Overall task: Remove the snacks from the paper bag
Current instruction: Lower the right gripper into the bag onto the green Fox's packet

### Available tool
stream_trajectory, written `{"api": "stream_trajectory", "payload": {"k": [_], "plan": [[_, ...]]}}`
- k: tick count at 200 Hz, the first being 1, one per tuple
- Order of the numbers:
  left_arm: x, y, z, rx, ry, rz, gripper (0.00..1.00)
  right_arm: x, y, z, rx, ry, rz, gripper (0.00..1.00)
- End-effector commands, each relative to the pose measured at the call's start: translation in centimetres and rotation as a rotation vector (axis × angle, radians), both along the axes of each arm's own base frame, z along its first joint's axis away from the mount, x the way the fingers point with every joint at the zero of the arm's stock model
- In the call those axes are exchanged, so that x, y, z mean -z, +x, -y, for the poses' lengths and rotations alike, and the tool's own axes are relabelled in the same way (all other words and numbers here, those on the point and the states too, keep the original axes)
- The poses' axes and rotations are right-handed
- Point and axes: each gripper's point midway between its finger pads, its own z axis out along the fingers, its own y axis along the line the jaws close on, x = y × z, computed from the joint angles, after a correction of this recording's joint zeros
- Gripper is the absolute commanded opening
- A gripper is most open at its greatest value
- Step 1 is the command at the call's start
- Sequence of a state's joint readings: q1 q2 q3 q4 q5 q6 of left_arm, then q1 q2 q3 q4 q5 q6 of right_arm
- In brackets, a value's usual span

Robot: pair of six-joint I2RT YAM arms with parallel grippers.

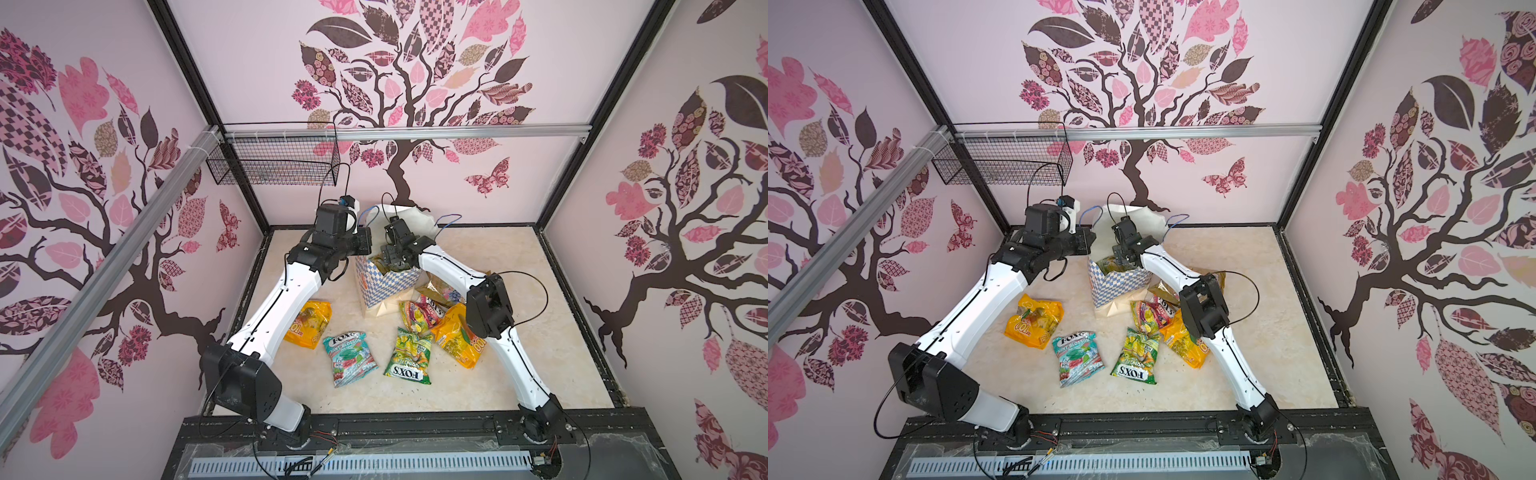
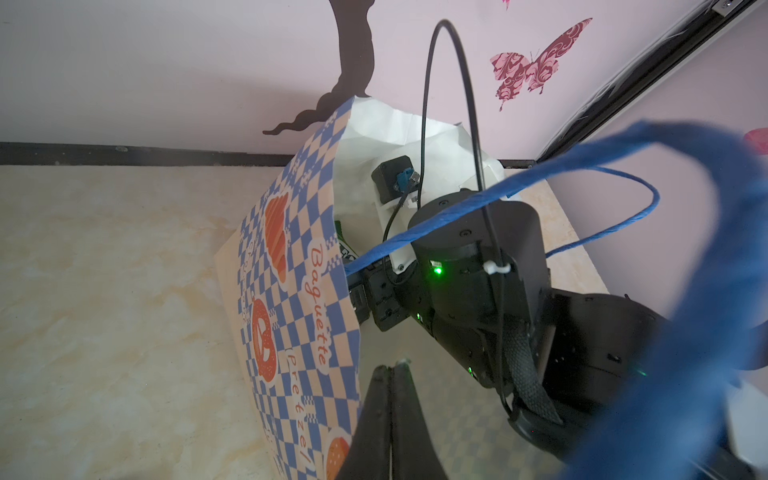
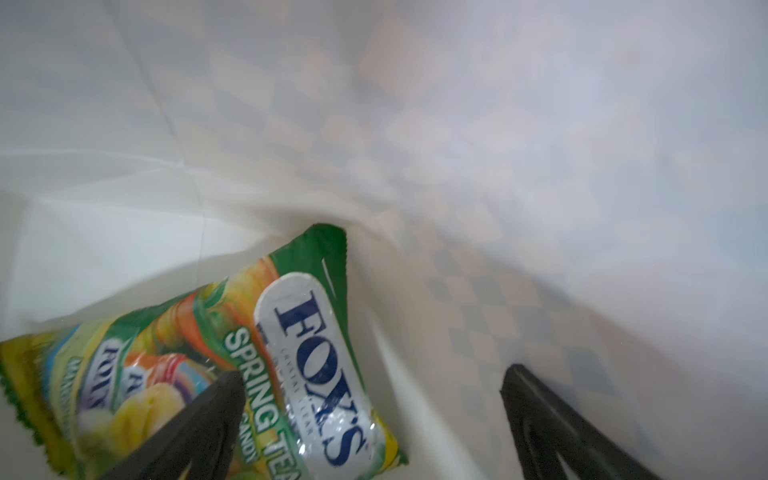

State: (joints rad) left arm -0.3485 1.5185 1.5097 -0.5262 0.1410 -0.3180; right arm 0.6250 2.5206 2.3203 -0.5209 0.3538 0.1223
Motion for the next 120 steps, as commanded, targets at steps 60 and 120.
{"api": "stream_trajectory", "payload": {"k": [60,120], "plan": [[0.7,-0.1,-0.2,-0.001,0.003,-0.009,0.00,9.3,-3.8,-1.4,-0.116,-0.012,-0.283,1.00],[0.9,0.0,-0.1,-0.002,0.004,-0.012,0.00,8.0,-4.9,-1.7,-0.136,0.030,-0.325,0.77]]}}
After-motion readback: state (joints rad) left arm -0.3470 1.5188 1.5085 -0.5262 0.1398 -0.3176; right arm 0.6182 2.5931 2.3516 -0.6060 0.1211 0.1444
